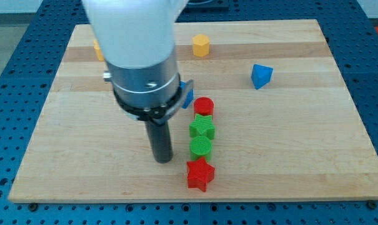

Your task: Push the green circle towards right

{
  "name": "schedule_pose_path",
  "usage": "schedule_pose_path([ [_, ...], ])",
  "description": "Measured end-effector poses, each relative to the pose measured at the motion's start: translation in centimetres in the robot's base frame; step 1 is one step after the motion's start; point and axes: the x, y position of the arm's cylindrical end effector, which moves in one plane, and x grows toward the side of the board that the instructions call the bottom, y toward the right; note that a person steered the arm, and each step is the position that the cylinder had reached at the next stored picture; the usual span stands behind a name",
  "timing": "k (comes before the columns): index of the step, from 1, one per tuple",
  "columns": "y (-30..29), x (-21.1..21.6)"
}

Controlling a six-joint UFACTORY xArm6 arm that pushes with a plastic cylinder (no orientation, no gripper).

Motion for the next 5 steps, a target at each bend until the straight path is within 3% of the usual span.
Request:
schedule_pose_path([
  [3,2.6,-0.5],
  [5,7.3,-1.8],
])
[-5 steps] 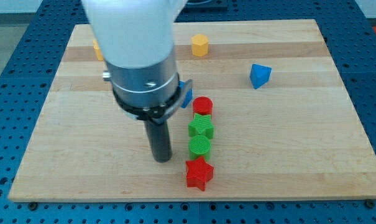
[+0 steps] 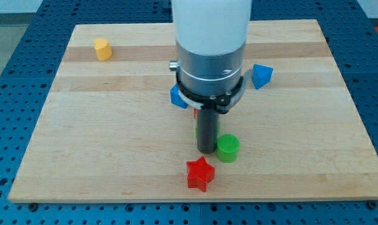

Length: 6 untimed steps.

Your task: Push the green circle towards right

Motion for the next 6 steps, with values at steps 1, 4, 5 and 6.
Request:
schedule_pose_path([
  [1,0.8,-0.3],
  [4,6.6,-0.3],
  [5,6.0,-0.2],
  [6,4.9,1.8],
])
